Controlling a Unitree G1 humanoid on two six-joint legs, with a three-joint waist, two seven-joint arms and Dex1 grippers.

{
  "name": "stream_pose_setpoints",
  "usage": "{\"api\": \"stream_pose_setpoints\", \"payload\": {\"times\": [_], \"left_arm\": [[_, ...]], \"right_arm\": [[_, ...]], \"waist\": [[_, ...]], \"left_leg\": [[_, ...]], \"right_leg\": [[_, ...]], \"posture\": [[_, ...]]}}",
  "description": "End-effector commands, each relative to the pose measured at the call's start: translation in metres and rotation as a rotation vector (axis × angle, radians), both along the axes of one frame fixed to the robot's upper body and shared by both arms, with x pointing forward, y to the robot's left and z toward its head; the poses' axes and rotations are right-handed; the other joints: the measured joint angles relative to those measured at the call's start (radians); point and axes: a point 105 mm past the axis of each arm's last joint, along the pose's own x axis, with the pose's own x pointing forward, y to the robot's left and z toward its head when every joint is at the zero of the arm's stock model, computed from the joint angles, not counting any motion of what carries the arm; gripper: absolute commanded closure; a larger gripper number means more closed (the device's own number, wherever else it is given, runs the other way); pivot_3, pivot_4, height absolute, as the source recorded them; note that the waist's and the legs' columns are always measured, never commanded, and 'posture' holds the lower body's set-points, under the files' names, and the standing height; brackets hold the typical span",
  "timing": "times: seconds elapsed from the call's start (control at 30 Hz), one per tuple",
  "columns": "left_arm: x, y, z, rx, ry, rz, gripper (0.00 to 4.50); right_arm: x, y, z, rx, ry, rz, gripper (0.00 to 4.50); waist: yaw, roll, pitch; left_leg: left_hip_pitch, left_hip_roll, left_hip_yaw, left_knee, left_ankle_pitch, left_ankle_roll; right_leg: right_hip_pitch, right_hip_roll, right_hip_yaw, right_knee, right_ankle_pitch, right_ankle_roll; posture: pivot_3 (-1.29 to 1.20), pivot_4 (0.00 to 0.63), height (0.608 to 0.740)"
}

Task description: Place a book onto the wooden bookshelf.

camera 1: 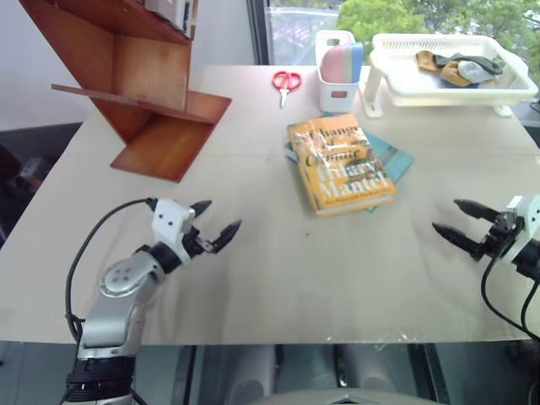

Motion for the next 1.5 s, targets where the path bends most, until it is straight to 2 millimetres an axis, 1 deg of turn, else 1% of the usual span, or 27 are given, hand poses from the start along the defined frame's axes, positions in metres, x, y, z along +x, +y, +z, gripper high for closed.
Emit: {"api": "stream_pose_setpoints", "payload": {"times": [0.03,0.07,0.13,0.17,0.23,0.33,0.4,0.5,0.6,0.73,0.83,1.0,1.17,1.5], "left_arm": [[-0.02,0.001,0.044,-0.032,-0.08,-0.149,0.04],[-0.024,0.001,0.052,-0.031,-0.086,-0.178,0.04],[-0.028,0.003,0.063,-0.012,-0.089,-0.214,0.04],[-0.029,0.005,0.066,0.003,-0.086,-0.226,0.04],[-0.035,0.01,0.074,0.057,-0.078,-0.252,0.04],[-0.039,0.017,0.086,0.114,-0.074,-0.254,0.04],[-0.04,0.02,0.092,0.131,-0.081,-0.248,0.04],[-0.045,0.024,0.101,0.169,-0.087,-0.24,0.04],[-0.048,0.028,0.105,0.183,-0.094,-0.221,0.04],[-0.053,0.029,0.111,0.187,-0.1,-0.207,0.04],[-0.055,0.034,0.108,0.197,-0.097,-0.181,0.04],[-0.057,0.034,0.109,0.198,-0.102,-0.168,0.04],[-0.057,0.035,0.11,0.205,-0.104,-0.154,0.04],[-0.061,0.038,0.107,0.206,-0.095,-0.139,0.04]], "right_arm": [[0.021,0.005,0.026,0.073,-0.07,-0.053,0.0],[0.029,0.008,0.031,0.099,-0.076,-0.067,0.0],[0.042,0.013,0.038,0.134,-0.069,-0.084,0.0],[0.047,0.015,0.039,0.144,-0.061,-0.089,0.0],[0.065,0.02,0.042,0.134,-0.046,-0.128,0.0],[0.088,0.031,0.047,0.13,-0.031,-0.152,0.0],[0.099,0.035,0.049,0.131,-0.021,-0.174,0.0],[0.123,0.043,0.051,0.179,0.039,-0.242,0.0],[0.132,0.05,0.051,0.233,0.085,-0.237,0.0],[0.137,0.058,0.047,0.264,0.15,-0.199,0.0],[0.138,0.074,0.045,0.28,0.192,-0.13,0.0],[0.136,0.094,0.035,0.24,0.24,-0.04,0.0],[0.127,0.117,0.022,0.187,0.288,0.1,0.0],[0.105,0.144,0.007,0.126,0.335,0.333,0.0]], "waist": [[-0.004,0.0,0.0],[-0.008,0.0,0.0],[-0.01,0.0,0.0],[-0.011,0.0,0.0],[-0.013,0.0,0.0],[-0.018,0.0,0.001],[-0.02,0.0,0.001],[-0.024,-0.001,0.001],[-0.026,0.0,0.001],[-0.023,-0.001,0.001],[-0.026,-0.001,0.001],[-0.029,-0.001,0.001],[-0.029,-0.001,0.001],[-0.029,-0.001,0.001]], "left_leg": [[0.0,0.0,0.0,0.0,0.0,0.0],[0.0,0.001,0.0,-0.001,0.0,0.0],[0.001,0.001,0.0,-0.001,0.0,0.0],[0.001,0.001,0.001,-0.001,0.0,0.0],[0.0,0.0,0.0,-0.001,0.0,0.0],[0.0,-0.001,0.001,-0.001,0.0,0.0],[0.0,-0.001,0.001,-0.003,0.0,0.0],[0.0,-0.001,0.001,-0.005,0.0,0.0],[0.0,-0.001,0.003,-0.008,0.0,0.0],[-0.001,-0.001,0.003,-0.01,0.0,0.0],[-0.002,-0.001,0.005,-0.011,0.0,0.0],[-0.001,0.0,0.005,-0.011,0.0,-0.001],[-0.001,0.0,0.006,-0.011,0.0,-0.001],[-0.001,0.0,0.006,-0.011,0.0,-0.001]], "right_leg": [[0.0,0.0,0.0,0.0,0.0,0.0],[0.0,0.001,0.0,0.0,0.0,0.0],[0.0,0.001,0.0,0.0,0.0,0.0],[0.0,0.0,0.0,0.0,0.0,0.0],[0.0,0.0,0.0,0.0,0.0,0.0],[-0.001,0.0,0.0,-0.001,0.0,0.0],[-0.001,0.0,0.0,-0.001,0.0,0.0],[-0.002,0.0,0.0,-0.002,0.0,-0.001],[-0.005,0.0,0.002,-0.002,0.0,-0.001],[-0.006,0.0,0.002,-0.003,0.0,-0.001],[-0.007,-0.001,0.003,-0.003,-0.001,-0.001],[-0.008,0.0,0.004,-0.002,-0.001,-0.001],[-0.008,0.0,0.004,-0.002,0.0,-0.001],[-0.008,0.0,0.004,-0.002,0.0,-0.001]], "posture": [[0.0,0.15,0.74],[0.0,0.15,0.74],[0.0,0.15,0.74],[0.0,0.15,0.74],[0.0,0.15,0.74],[0.0,0.15,0.74],[0.0,0.15,0.74],[0.0,0.15,0.74],[0.0,0.15,0.74],[0.0,0.15,0.74],[0.0,0.15,0.74],[0.0,0.15,0.74],[0.0,0.15,0.74],[0.0,0.15,0.74]]}}
